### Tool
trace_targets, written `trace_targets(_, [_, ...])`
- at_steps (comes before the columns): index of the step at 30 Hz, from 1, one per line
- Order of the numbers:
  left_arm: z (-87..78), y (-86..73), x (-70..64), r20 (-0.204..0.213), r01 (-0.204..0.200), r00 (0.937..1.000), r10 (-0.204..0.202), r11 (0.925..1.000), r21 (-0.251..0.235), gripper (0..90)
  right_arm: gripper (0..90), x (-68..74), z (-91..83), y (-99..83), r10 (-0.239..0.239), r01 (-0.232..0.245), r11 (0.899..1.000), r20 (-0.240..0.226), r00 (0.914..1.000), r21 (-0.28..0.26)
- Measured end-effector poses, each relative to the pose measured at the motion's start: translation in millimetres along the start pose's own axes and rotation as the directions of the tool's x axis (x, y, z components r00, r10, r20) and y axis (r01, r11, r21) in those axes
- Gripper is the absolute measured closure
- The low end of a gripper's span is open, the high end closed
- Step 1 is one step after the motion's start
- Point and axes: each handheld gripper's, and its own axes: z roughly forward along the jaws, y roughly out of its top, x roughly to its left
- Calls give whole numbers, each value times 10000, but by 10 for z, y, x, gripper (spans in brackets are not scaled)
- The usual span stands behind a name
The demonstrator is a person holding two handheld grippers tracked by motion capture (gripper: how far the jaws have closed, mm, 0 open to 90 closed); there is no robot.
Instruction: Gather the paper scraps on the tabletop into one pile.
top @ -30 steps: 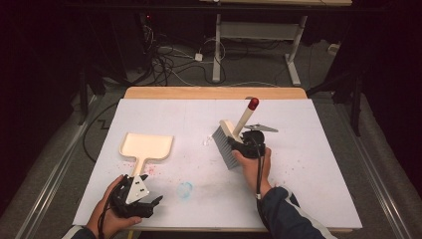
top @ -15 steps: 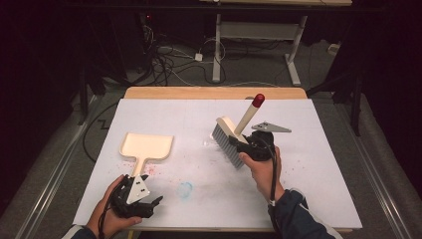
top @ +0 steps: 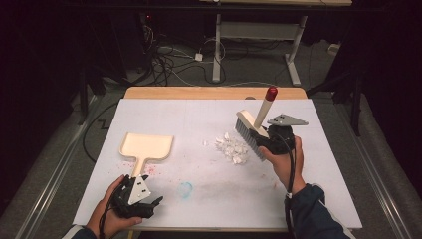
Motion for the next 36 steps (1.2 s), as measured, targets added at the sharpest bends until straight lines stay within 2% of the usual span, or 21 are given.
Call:
trace_targets(2, [1, -2, 0, -2, -10, 10000, 10, 10000, -11, 192, 672, -79, 80, -50, -350, 341, 9992, 412, 9985, 201])
trace_targets(5, [5, -2, -1, 23, -27, 10000, 27, 10000, 17, 192, 672, -127, 164, -102, -570, 549, 9976, 481, 9972, 432])
trace_targets(7, [8, -1, -2, 53, -53, 10000, 53, 10000, 48, 192, 673, -174, 303, -188, -762, 713, 9932, 507, 9958, 922])
trace_targets(9, [8, -1, -3, 69, -69, 10000, 68, 10000, 46, 192, 673, -191, 372, -231, -934, 859, 9892, 595, 9938, 1184])
trace_targets(12, [8, -2, -3, 89, -69, 9999, 68, 10000, 63, 192, 673, -205, 389, -240, -963, 893, 9890, 553, 9938, 1175])
trace_targets(17, [7, -1, -8, 85, -108, 9999, 107, 9999, 91, 192, 672, -230, 378, -229, -1256, 1077, 9834, 1189, 9849, 1461])
trace_targets(18, [5, -1, -9, 71, -113, 9999, 112, 9999, 95, 192, 673, -269, 361, -228, -1004, 821, 9854, 1198, 9877, 1493])
trace_targets(19, [3, -2, -8, 60, -126, 9999, 125, 9999, 98, 192, 673, -289, 344, -226, -706, 577, 9875, 845, 9939, 1467])
trace_targets(20, [2, -3, -7, 60, -129, 9999, 128, 9999, 93, 192, 673, -289, 344, -226, -706, 577, 9875, 845, 9939, 1467])
trace_targets(22, [4, -2, -6, 60, -129, 9999, 128, 9999, 93, 192, 673, -312, 305, -211, -455, 389, 9904, 474, 9978, 1325])
trace_targets(26, [2, 0, -9, 42, -176, 9998, 175, 9998, 103, 192, 673, -290, 193, -137, -452, 429, 9945, 221, 9987, 955])
trace_targets(28, [-2, -2, -7, 43, -153, 9999, 153, 9999, 68, 192, 673, -272, 148, -107, -543, 520, 9961, 306, 9981, 706])
trace_targets(33, [-3, -1, -10, 20, -156, 9999, 155, 9999, 64, 192, 673, -278, 170, -110, -764, 727, 9957, 637, 9950, 579])
trace_targets(34, [0, 0, -8, 32, -146, 9999, 146, 9999, 59, 192, 673, -284, 239, -127, -1143, 1104, 9927, 882, 9895, 483])
trace_targets(35, [4, 1, -6, 50, -145, 9999, 145, 9999, 69, 192, 673, -284, 239, -127, -1143, 1104, 9927, 882, 9895, 483])
trace_targets(36, [9, 2, -6, 70, -158, 9999, 158, 9998, 91, 192, 673, -298, 296, -133, -1416, 1367, 9892, 1054, 9843, 525])
